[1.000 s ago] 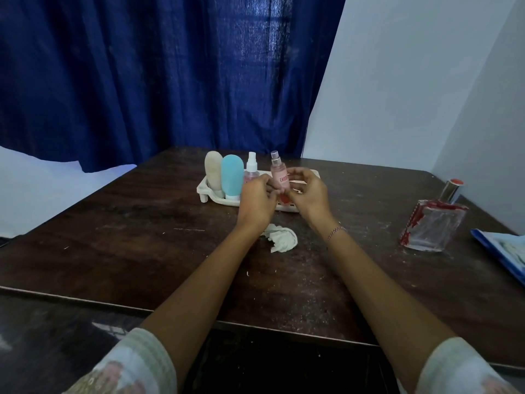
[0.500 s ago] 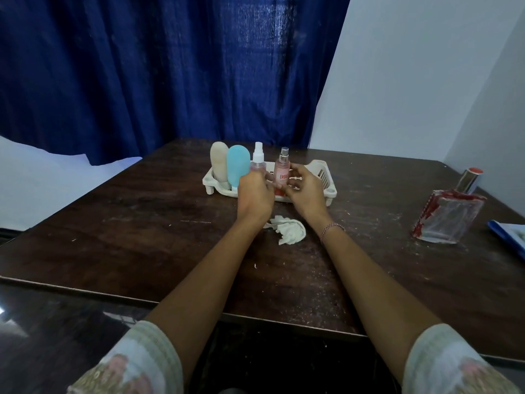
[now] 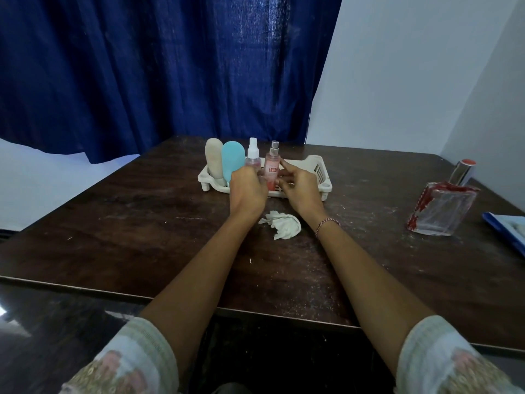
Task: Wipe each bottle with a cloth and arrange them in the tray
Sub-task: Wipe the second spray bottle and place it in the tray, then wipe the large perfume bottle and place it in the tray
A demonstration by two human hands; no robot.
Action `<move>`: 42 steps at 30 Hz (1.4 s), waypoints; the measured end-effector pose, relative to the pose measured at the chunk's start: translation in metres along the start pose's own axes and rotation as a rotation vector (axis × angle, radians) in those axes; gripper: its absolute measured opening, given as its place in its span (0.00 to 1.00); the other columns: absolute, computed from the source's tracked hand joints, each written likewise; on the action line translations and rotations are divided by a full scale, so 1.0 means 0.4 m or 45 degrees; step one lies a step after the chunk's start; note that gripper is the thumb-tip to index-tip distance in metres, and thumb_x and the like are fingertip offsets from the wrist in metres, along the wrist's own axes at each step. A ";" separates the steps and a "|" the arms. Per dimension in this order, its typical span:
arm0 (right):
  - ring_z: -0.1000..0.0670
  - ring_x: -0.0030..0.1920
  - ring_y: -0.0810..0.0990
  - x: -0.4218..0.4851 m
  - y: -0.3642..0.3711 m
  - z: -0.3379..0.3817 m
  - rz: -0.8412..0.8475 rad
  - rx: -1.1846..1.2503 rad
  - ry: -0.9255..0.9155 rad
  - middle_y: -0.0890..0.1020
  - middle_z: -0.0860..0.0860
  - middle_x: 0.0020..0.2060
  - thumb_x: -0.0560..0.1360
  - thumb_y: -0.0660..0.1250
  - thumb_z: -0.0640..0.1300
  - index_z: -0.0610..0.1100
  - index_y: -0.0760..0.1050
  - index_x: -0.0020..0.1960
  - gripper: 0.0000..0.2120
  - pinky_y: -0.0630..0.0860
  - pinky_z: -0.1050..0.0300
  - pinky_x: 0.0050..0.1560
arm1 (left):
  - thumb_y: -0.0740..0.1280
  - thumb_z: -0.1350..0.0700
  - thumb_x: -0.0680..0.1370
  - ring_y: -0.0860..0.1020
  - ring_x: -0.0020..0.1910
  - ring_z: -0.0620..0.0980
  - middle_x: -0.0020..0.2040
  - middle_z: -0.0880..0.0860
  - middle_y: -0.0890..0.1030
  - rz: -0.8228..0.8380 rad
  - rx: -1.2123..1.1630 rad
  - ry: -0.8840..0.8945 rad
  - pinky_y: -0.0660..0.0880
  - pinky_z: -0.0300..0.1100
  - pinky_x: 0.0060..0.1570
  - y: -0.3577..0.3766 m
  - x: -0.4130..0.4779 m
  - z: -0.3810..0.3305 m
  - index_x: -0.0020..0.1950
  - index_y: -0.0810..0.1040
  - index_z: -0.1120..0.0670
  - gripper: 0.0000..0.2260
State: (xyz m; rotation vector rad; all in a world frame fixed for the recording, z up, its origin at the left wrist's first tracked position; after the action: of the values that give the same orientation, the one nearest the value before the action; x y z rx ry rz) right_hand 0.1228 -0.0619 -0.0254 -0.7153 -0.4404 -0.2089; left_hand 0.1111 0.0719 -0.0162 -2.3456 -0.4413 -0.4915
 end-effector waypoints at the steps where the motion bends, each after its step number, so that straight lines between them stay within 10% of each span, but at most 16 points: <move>1: 0.50 0.54 0.80 0.000 0.001 0.000 0.005 0.001 -0.005 0.82 0.46 0.54 0.74 0.66 0.34 0.44 0.67 0.70 0.26 0.73 0.58 0.60 | 0.65 0.60 0.78 0.79 0.53 0.49 0.54 0.55 0.82 0.000 0.009 0.009 0.70 0.34 0.50 -0.001 0.000 -0.001 0.59 0.79 0.58 0.10; 16: 0.50 0.59 0.77 -0.027 -0.031 -0.001 -0.027 -0.029 0.051 0.78 0.45 0.60 0.76 0.62 0.33 0.40 0.66 0.70 0.23 0.70 0.59 0.63 | 0.63 0.58 0.79 0.73 0.40 0.45 0.45 0.56 0.82 -0.013 0.215 0.108 0.70 0.36 0.43 -0.032 -0.022 -0.022 0.51 0.80 0.59 0.08; 29: 0.51 0.48 0.79 -0.195 -0.357 0.038 -0.730 0.100 -0.197 0.81 0.44 0.50 0.76 0.61 0.31 0.38 0.78 0.58 0.13 0.71 0.76 0.47 | 0.62 0.51 0.79 0.80 0.47 0.51 0.49 0.52 0.84 -0.073 0.130 0.339 0.73 0.42 0.42 -0.010 -0.140 -0.231 0.57 0.80 0.52 0.11; 35: 0.55 0.55 0.72 -0.308 -0.545 0.006 -1.034 -0.093 -0.339 0.76 0.48 0.53 0.75 0.58 0.31 0.42 0.74 0.61 0.17 0.71 0.65 0.55 | 0.63 0.53 0.79 0.81 0.47 0.51 0.49 0.53 0.84 0.035 -0.041 0.549 0.78 0.44 0.47 0.052 -0.171 -0.387 0.59 0.78 0.53 0.11; 42: 0.44 0.62 0.67 -0.382 -0.670 -0.186 -1.325 -0.235 0.155 0.71 0.42 0.61 0.73 0.57 0.32 0.42 0.69 0.65 0.22 0.64 0.62 0.59 | 0.60 0.56 0.81 0.79 0.52 0.58 0.54 0.59 0.80 0.218 0.273 1.017 0.76 0.51 0.47 0.196 -0.266 -0.545 0.68 0.69 0.58 0.16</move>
State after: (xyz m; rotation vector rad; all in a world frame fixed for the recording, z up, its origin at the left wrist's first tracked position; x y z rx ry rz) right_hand -0.0780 -0.3044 0.0121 -0.5911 -0.6515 -1.2771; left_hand 0.0039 -0.1518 0.0415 -1.7699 0.0827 -1.1576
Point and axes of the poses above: each hand's wrist, its own x-axis towards the middle knuckle, its own y-axis out of the palm, z = x × y, the point moved 9 cm from there along x, towards the middle knuckle
